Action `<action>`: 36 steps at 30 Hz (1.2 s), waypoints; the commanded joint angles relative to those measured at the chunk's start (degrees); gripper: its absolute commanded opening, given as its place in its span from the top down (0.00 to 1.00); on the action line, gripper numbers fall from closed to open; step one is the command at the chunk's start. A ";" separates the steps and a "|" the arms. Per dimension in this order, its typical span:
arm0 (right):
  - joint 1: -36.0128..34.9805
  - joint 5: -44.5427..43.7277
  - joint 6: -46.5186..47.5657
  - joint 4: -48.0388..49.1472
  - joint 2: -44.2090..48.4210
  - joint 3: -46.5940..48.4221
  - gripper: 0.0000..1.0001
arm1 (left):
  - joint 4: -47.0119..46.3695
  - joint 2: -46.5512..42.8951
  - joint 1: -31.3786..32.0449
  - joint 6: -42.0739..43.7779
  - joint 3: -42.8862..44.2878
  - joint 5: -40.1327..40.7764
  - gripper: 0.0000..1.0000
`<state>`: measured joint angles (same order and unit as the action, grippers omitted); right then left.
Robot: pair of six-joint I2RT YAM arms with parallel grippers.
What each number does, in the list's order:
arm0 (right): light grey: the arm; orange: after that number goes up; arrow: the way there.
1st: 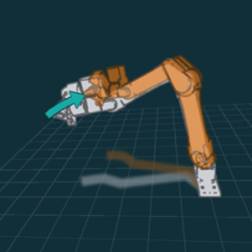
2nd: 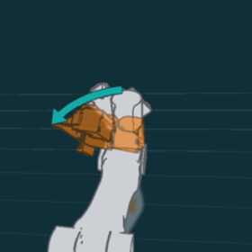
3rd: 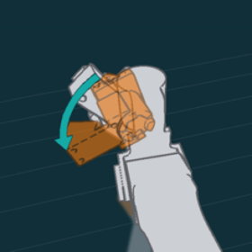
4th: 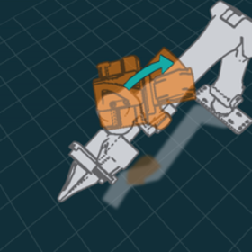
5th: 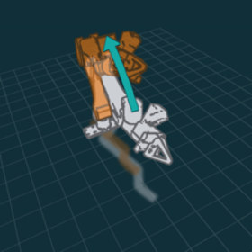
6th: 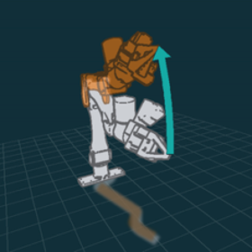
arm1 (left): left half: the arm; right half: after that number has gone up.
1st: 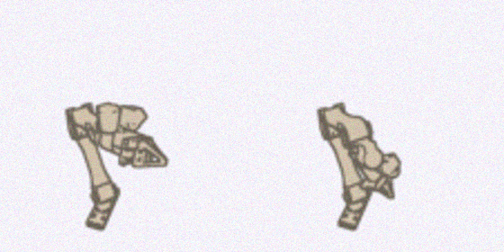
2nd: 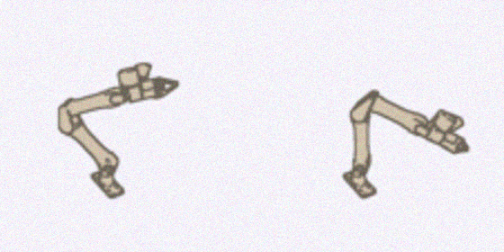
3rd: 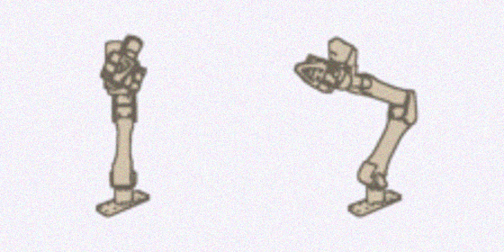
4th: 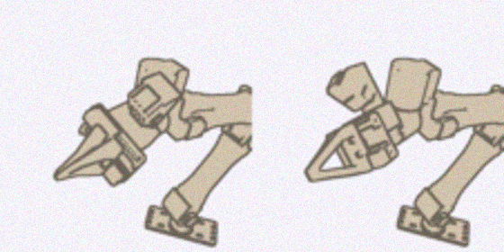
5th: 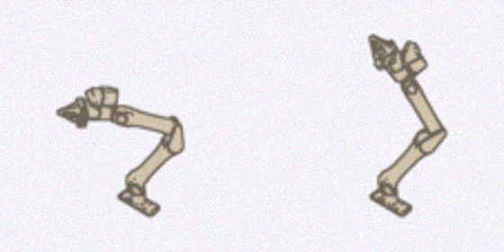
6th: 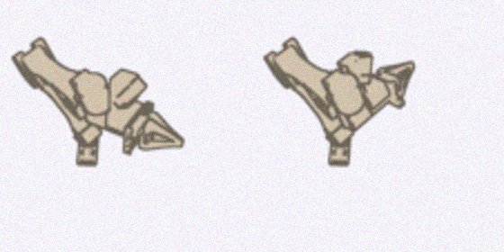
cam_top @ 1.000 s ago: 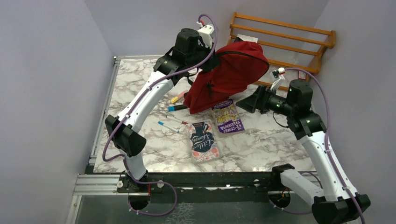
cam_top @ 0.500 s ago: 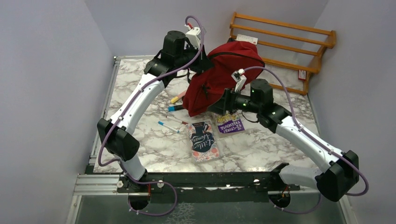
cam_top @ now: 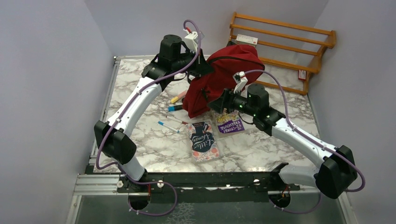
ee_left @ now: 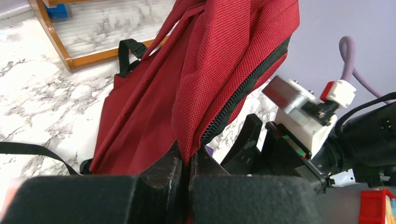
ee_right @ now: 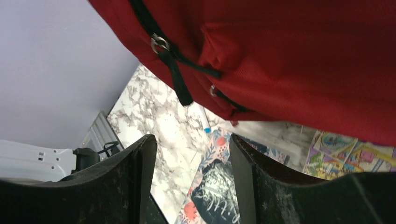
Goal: Pack the student bag
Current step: Unzip the student bag at the center of the board.
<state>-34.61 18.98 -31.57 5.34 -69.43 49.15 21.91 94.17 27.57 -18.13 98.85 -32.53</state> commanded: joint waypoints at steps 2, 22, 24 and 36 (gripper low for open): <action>-0.40 5.17 6.62 10.94 -0.76 -0.01 0.36 | -5.02 -3.05 -0.48 -1.88 -0.65 -4.02 1.00; -0.37 8.31 6.63 17.29 -9.47 6.03 0.51 | -5.55 -3.28 -0.50 -2.69 -1.97 -6.11 1.00; -0.42 8.20 6.57 17.29 -9.92 6.26 0.53 | -5.56 -3.26 -0.50 -2.78 -2.08 -6.37 1.00; -0.37 6.29 6.70 16.10 -12.00 6.84 0.68 | -5.75 -2.94 -0.50 -2.88 -2.11 -7.41 1.00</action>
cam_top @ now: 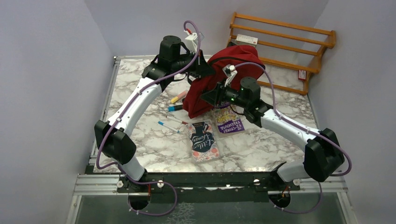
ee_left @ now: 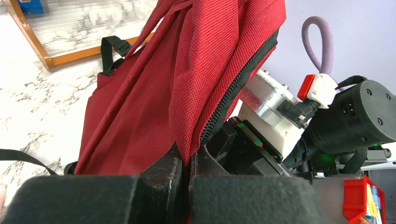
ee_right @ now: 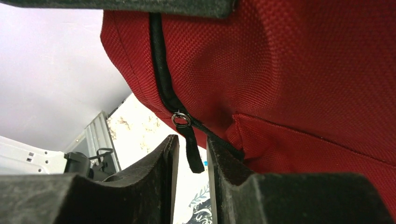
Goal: Pack the student bag
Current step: Unzip the student bag at the center of the board.
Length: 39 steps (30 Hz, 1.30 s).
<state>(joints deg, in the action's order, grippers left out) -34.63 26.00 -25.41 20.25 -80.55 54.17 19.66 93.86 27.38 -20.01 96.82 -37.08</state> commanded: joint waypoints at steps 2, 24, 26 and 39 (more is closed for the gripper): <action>-0.35 -0.53 0.58 1.19 -1.06 1.98 0.72 | -3.65 -2.50 -0.31 -1.00 -0.19 -3.06 1.00; -0.39 1.76 -1.69 -1.92 2.29 5.27 0.99 | -14.97 -8.74 -5.71 -2.66 -13.25 -3.83 0.43; -0.37 1.77 -2.15 -1.80 2.40 5.48 0.99 | -16.19 -9.97 -6.36 -2.62 -15.14 -4.68 0.38; -0.35 -1.77 -2.83 -7.35 0.94 10.42 0.99 | -17.85 -22.52 -9.75 6.91 -29.80 -8.14 0.16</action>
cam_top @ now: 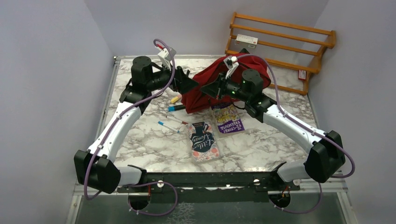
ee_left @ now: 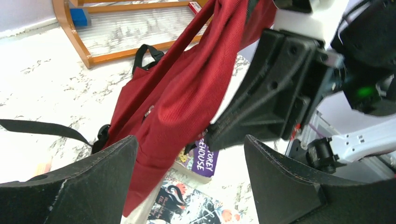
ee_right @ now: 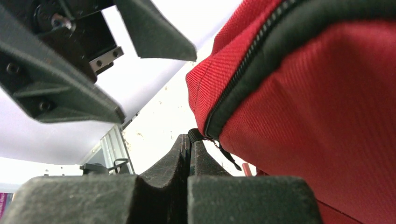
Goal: Pack the student bag
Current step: Unzip the student bag at the center of the board.
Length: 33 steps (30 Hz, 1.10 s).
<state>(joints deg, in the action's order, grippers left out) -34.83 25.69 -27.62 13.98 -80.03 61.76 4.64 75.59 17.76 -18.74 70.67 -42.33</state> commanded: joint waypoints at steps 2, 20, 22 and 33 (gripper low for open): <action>-0.16 -1.20 -0.76 -1.54 0.25 3.22 0.99 | -2.69 -5.45 -0.18 8.48 -5.53 -2.65 0.16; -0.15 0.87 0.18 -9.76 3.48 2.39 0.99 | -33.20 -17.02 -0.18 42.28 -30.05 6.17 0.21; -0.21 1.29 0.20 -10.46 3.86 2.01 0.99 | -33.12 -15.37 -0.18 44.47 -29.33 1.22 0.23; -0.15 4.69 3.09 -15.55 6.72 0.92 0.99 | -32.24 -5.78 0.35 43.56 -20.14 -13.95 0.24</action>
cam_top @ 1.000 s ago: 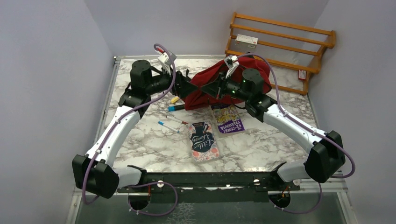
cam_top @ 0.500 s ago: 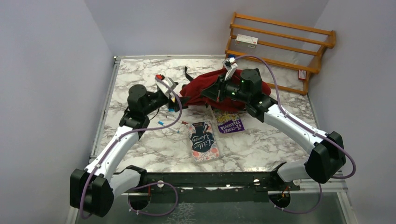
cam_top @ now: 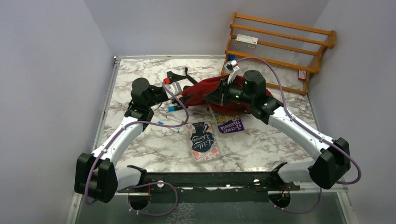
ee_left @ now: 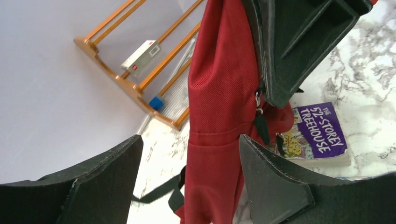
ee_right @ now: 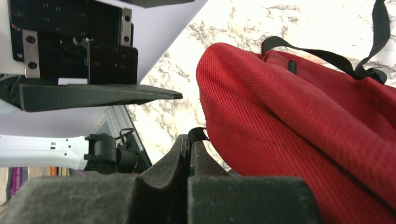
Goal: Pack the student bag
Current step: Unzip the student bag at the center of the board.
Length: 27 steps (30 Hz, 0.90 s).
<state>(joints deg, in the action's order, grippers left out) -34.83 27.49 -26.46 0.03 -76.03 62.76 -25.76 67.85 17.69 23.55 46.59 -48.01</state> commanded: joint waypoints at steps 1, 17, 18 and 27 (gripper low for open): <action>-0.16 3.00 2.12 -2.08 2.86 -0.05 0.99 | -1.39 2.74 0.74 1.24 4.82 -9.08 0.24; -0.20 3.37 1.98 -4.09 5.04 -1.23 0.99 | 22.63 13.05 5.03 17.92 16.36 -10.26 0.26; -0.16 3.49 1.94 -4.30 5.28 -1.57 0.99 | 22.94 13.39 5.06 18.49 17.07 -10.01 0.26; -0.15 4.07 1.27 -7.58 8.95 -5.03 0.99 | 27.79 16.29 5.52 23.52 24.17 -8.77 0.27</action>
<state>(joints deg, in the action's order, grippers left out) -34.83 29.26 -24.86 -6.70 -69.82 58.89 -0.89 83.05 22.63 42.94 67.09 -57.08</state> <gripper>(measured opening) 0.025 0.733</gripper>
